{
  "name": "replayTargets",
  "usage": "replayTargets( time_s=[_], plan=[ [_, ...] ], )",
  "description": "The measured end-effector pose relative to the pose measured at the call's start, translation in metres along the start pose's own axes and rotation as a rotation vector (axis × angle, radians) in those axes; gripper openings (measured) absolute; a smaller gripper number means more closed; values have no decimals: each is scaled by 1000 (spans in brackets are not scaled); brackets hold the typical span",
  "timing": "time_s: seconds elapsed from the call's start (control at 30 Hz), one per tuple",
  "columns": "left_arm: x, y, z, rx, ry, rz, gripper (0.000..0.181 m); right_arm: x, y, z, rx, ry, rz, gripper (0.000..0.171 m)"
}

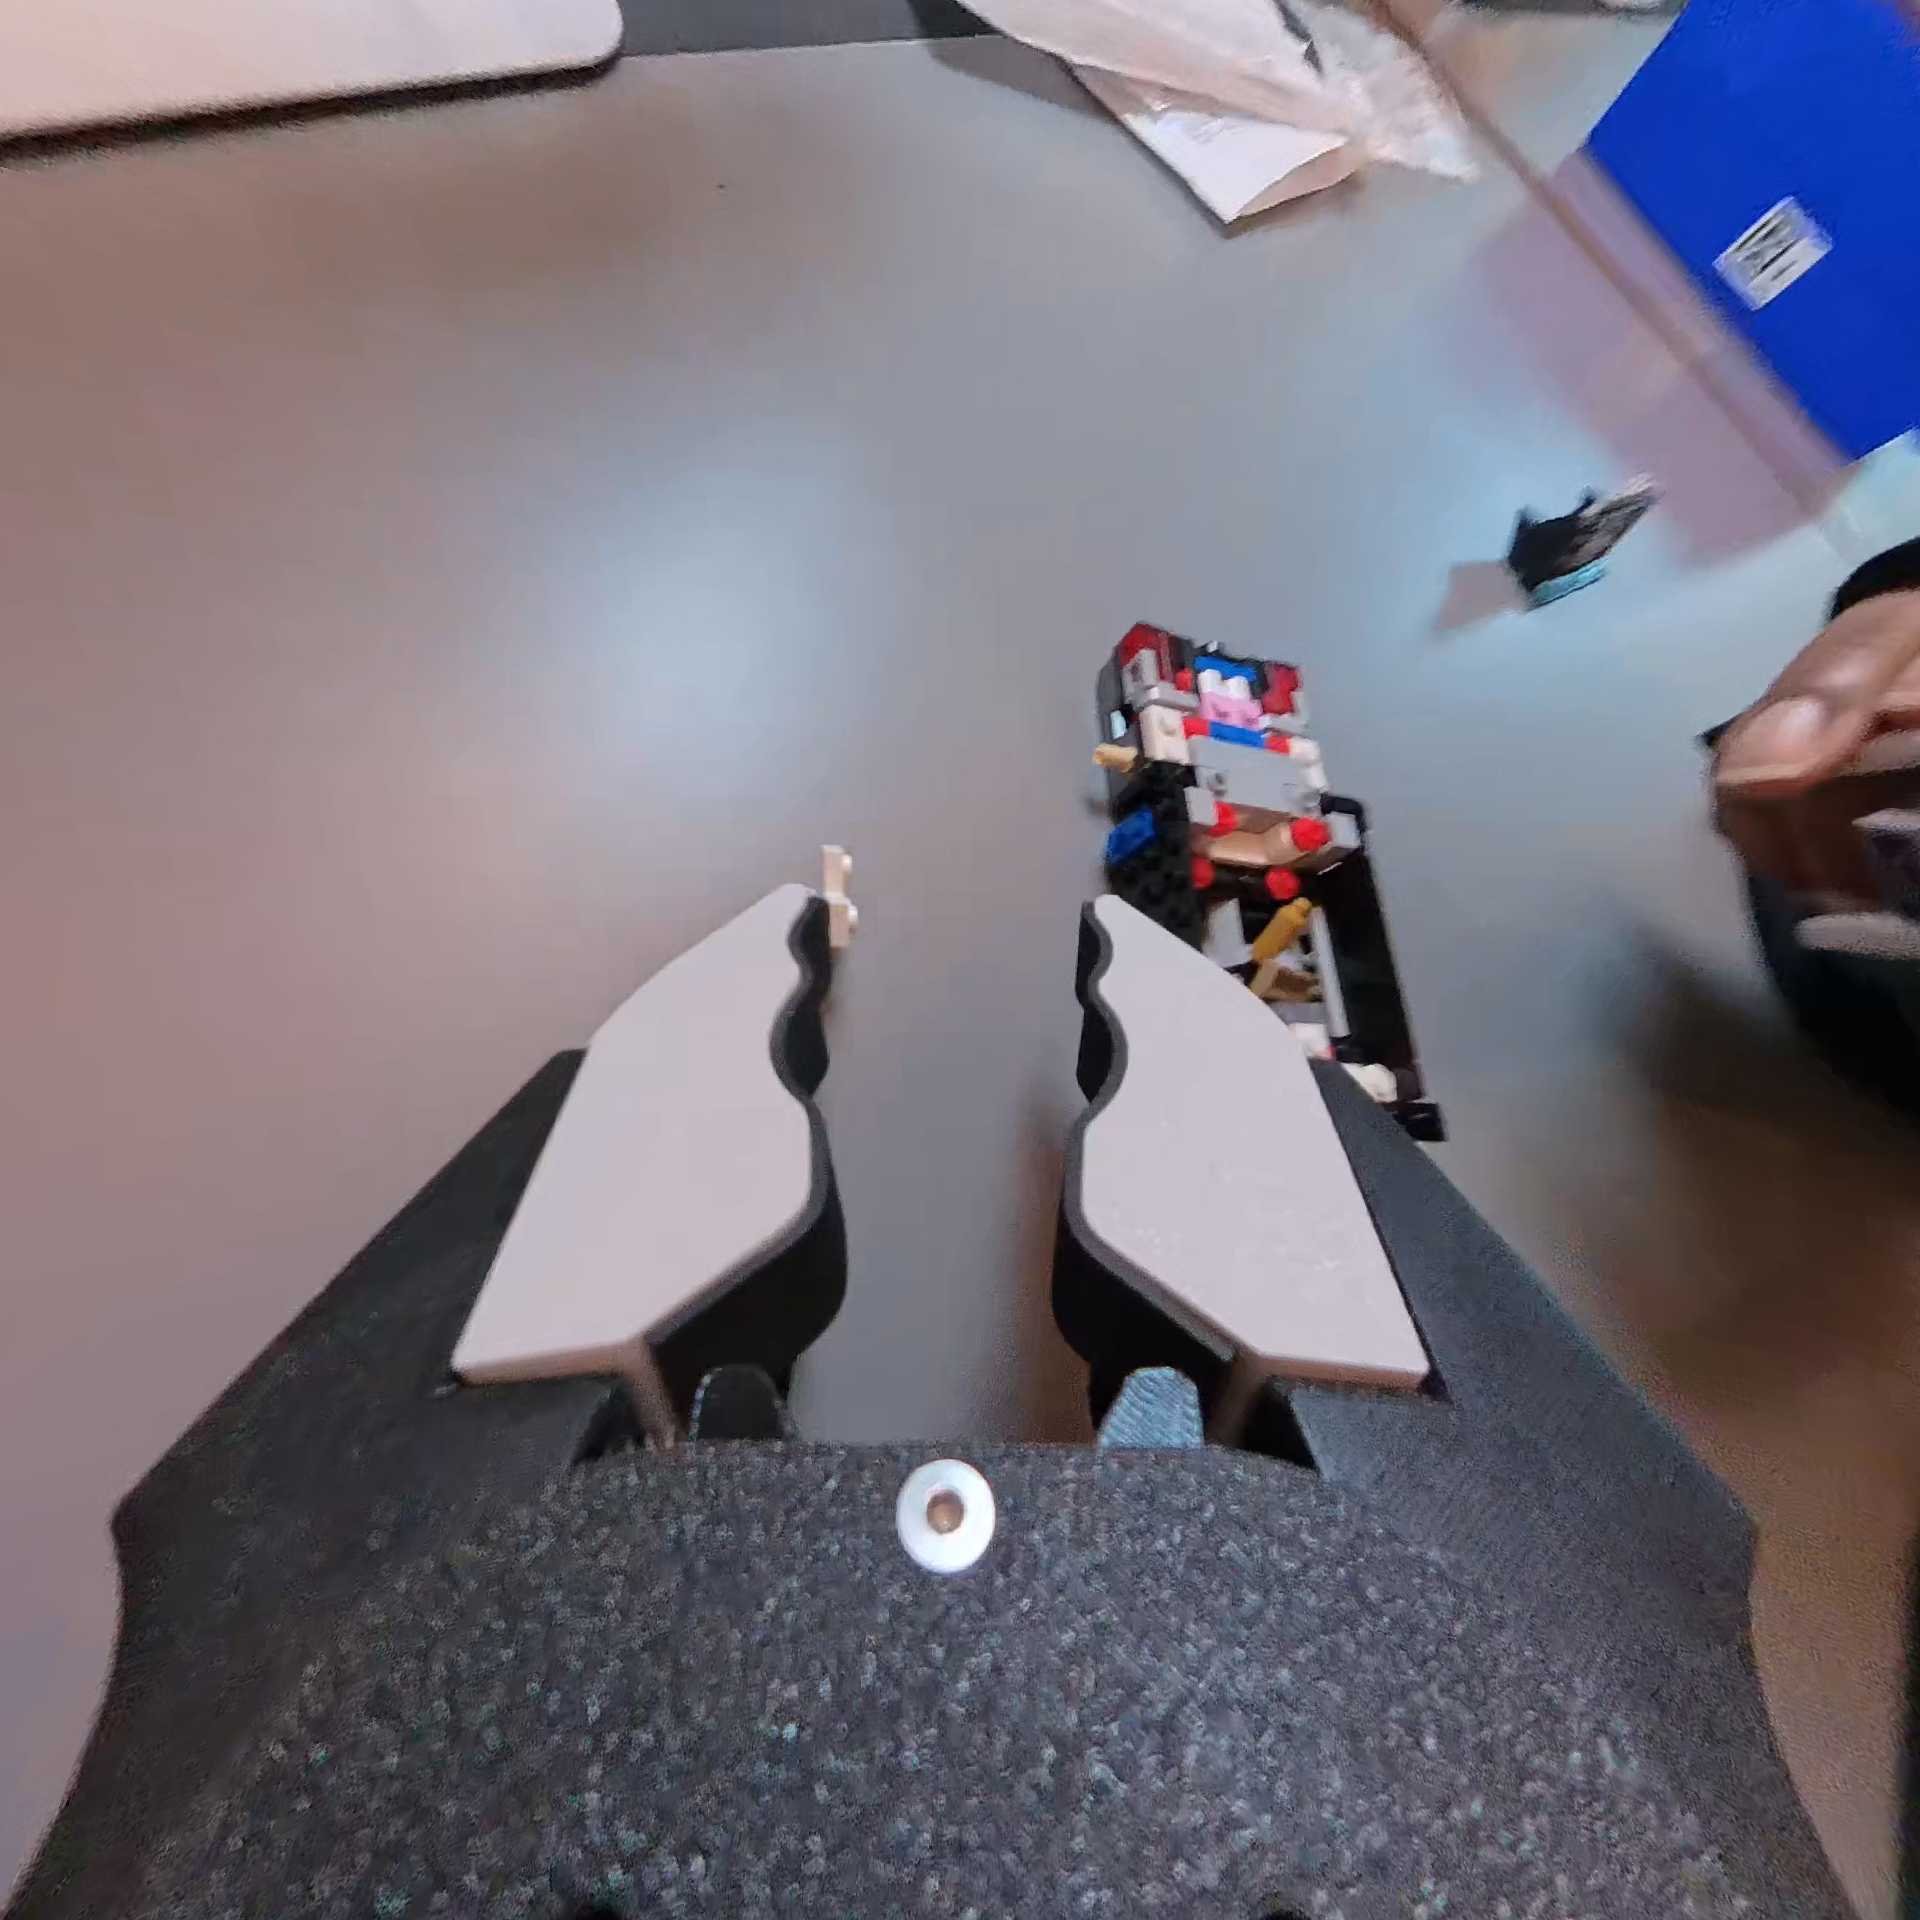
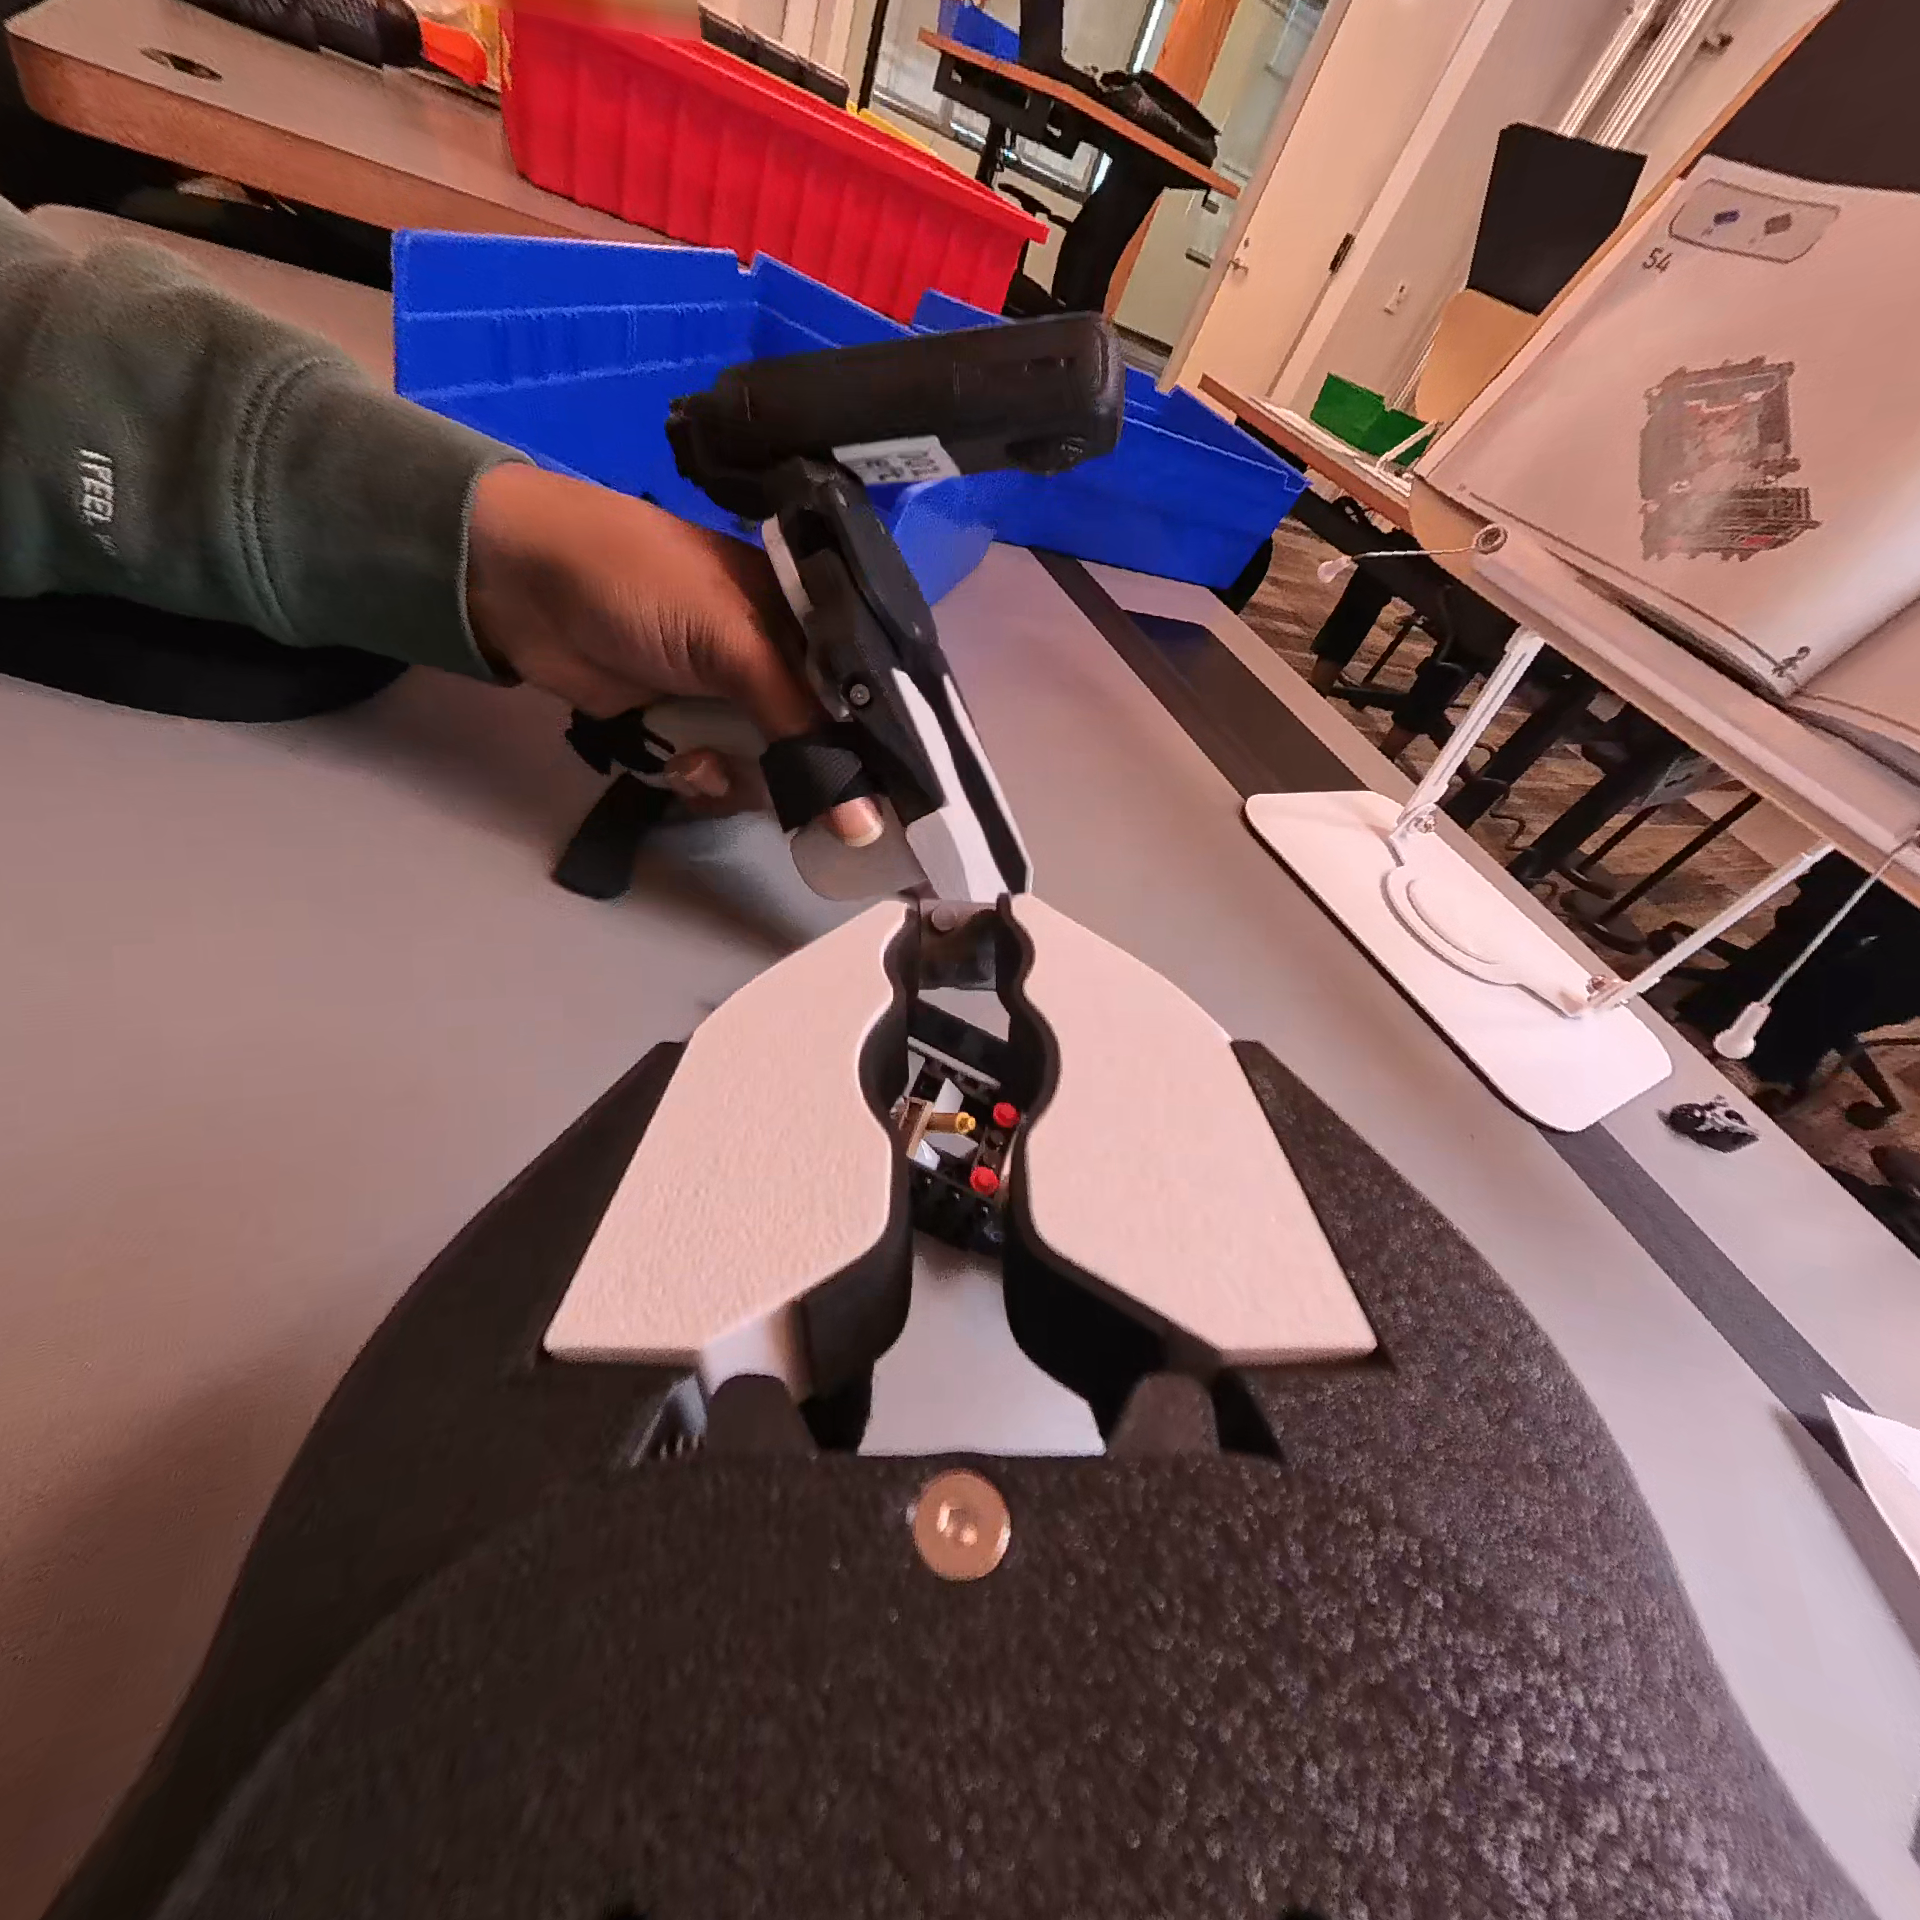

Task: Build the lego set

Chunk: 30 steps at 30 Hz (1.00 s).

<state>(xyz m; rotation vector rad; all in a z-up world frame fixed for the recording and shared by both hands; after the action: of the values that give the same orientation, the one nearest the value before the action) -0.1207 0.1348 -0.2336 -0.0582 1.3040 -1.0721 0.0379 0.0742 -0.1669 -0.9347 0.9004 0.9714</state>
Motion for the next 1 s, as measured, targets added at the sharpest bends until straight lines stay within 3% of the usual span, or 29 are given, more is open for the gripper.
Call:
replayTargets(
  time_s=[0.2, 0.37, 0.53, 0.63, 0.8, 1.0],
  plan=[
    [9, -3, 1, -59, 131, -105, 53, 4, 3, 0, -8, 14, -19, 13],
    [10, -13, 3, 79, 6, -163, 55, 3, 2, 0, -9, 27, -16, 13],
    [1, -26, 3, 45, 76, -62, 55, 3, 1, 3, 7, 32, -10, 13],
    [-7, -40, 27, 171, 160, 59, 38, 2, 1, 4, 28, 27, -3, 13],
    [-12, -53, 67, 457, 80, 192, 29, 2, 3, 1, 50, -17, -11, 13],
    [-10, -48, 85, 583, -60, 191, 22, -1, 8, -11, 37, -95, -10, 13]
  ],
)
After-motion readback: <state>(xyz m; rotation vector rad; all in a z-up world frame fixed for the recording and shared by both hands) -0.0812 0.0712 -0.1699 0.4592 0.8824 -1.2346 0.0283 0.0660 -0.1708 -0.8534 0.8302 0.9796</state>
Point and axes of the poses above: each gripper's, where its closed fingertips meet, y out along the fingers, x out of its underside, z = x × y across the jaws, the point moved 6 cm from there along -y, back along the fingers, and after that the axes turned 3 degrees about -x, right-handed, at the moved point
